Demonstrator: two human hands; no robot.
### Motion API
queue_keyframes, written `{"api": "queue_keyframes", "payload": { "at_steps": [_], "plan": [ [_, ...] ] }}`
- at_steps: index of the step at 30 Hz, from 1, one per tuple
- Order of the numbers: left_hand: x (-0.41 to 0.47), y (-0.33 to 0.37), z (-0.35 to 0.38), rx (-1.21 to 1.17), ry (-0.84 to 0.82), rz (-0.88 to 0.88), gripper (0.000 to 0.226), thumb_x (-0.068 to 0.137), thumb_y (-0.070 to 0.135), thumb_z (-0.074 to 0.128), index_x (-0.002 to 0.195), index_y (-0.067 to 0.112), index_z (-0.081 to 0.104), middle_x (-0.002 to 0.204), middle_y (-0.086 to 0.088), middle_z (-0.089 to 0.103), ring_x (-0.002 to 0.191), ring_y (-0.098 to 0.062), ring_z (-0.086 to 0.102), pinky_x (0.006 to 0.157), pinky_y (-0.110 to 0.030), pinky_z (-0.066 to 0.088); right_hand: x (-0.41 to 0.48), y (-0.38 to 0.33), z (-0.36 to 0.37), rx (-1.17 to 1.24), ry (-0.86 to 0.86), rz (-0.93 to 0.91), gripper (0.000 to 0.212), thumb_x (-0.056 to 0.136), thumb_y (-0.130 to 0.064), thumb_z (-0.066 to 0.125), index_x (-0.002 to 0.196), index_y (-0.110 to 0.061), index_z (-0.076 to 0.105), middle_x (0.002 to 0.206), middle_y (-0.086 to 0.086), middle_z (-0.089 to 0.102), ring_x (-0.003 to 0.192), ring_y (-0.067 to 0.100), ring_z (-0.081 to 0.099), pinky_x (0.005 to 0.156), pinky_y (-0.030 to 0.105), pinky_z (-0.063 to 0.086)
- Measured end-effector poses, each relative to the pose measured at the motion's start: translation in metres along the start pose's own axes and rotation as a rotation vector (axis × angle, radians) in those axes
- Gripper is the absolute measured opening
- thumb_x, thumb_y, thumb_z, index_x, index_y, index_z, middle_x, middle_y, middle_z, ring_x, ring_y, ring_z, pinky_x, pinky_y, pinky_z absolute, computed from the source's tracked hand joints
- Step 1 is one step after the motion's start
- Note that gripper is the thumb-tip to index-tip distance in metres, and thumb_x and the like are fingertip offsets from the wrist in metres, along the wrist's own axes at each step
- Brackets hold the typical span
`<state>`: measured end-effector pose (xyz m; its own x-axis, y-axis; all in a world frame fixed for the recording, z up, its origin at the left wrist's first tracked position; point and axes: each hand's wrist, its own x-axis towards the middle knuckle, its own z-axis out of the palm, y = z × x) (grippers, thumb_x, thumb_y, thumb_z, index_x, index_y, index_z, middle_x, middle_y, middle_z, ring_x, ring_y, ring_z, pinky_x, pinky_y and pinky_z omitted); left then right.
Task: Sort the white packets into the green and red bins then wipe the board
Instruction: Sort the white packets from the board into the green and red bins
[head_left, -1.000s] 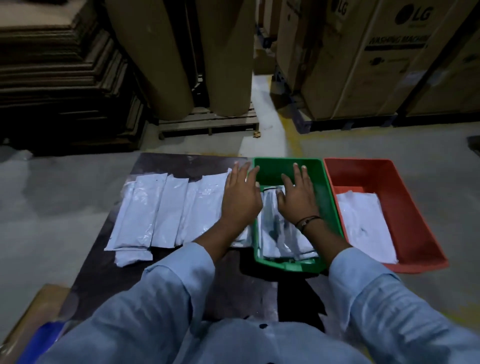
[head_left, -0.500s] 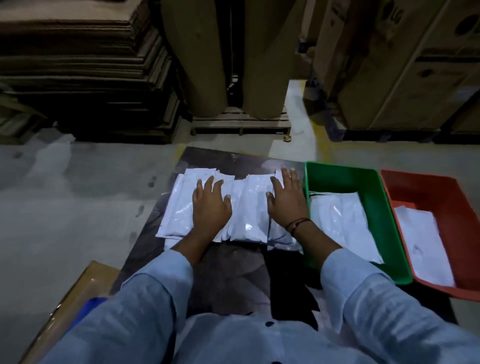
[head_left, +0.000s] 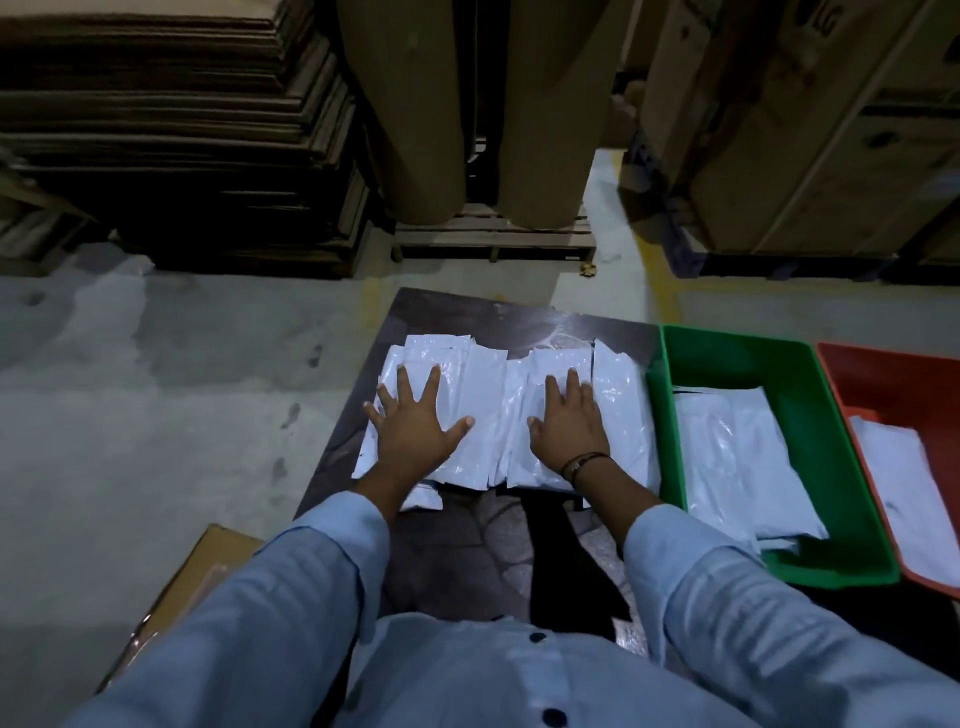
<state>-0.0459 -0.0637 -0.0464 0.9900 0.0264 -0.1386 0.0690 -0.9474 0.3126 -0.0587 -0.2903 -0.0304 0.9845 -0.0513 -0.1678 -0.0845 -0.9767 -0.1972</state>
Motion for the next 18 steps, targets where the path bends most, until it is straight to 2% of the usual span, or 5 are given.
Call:
{"api": "queue_keyframes", "payload": {
  "at_steps": [3, 5, 9, 13, 18],
  "plan": [
    [-0.001, -0.009, 0.009, -0.017, -0.018, 0.016, 0.102, 0.082, 0.087, 0.044, 0.160, 0.044, -0.004, 0.170, -0.011, -0.012, 0.151, -0.055, 0.002, 0.116, -0.074, 0.004, 0.000, -0.001, 0.009, 0.011, -0.061, 0.063, 0.079, 0.100, -0.050, 0.042, 0.159, -0.012, 0.007, 0.165, 0.022, -0.007, 0.152, 0.043, -0.003, 0.124, 0.050, 0.007],
    [-0.002, -0.013, 0.015, -0.059, -0.014, 0.026, 0.103, 0.081, 0.087, 0.045, 0.160, 0.045, -0.005, 0.170, -0.009, -0.015, 0.151, -0.055, 0.001, 0.117, -0.073, 0.010, -0.001, 0.000, 0.015, 0.034, -0.099, 0.073, 0.085, 0.098, -0.059, 0.041, 0.159, -0.014, 0.004, 0.165, 0.021, -0.012, 0.152, 0.042, -0.009, 0.124, 0.051, 0.004],
    [-0.004, -0.013, 0.027, -0.055, 0.021, 0.100, 0.102, 0.078, 0.091, 0.034, 0.160, 0.045, -0.006, 0.171, -0.008, -0.008, 0.152, -0.053, 0.003, 0.117, -0.071, 0.020, -0.006, -0.002, 0.027, 0.042, -0.138, 0.042, 0.096, 0.092, -0.070, 0.041, 0.160, -0.020, -0.005, 0.164, 0.020, -0.020, 0.151, 0.041, -0.014, 0.123, 0.053, 0.001],
    [-0.015, 0.003, 0.034, -0.037, 0.031, 0.151, 0.097, 0.082, 0.086, 0.029, 0.161, 0.042, -0.005, 0.171, -0.008, -0.003, 0.151, -0.053, 0.008, 0.116, -0.069, 0.025, -0.014, -0.009, 0.034, 0.062, -0.125, 0.037, 0.091, 0.095, -0.065, 0.042, 0.159, -0.026, -0.008, 0.163, 0.022, -0.021, 0.150, 0.042, -0.017, 0.123, 0.055, 0.000],
    [-0.021, 0.012, 0.031, -0.052, 0.040, 0.079, 0.092, 0.084, 0.081, 0.022, 0.163, 0.038, 0.003, 0.171, -0.010, 0.001, 0.148, -0.054, 0.014, 0.112, -0.068, 0.032, -0.014, -0.013, 0.033, 0.051, -0.116, 0.042, 0.083, 0.099, -0.053, 0.043, 0.160, -0.024, -0.005, 0.164, 0.023, -0.016, 0.151, 0.045, -0.011, 0.122, 0.055, 0.003]
  ]
}}
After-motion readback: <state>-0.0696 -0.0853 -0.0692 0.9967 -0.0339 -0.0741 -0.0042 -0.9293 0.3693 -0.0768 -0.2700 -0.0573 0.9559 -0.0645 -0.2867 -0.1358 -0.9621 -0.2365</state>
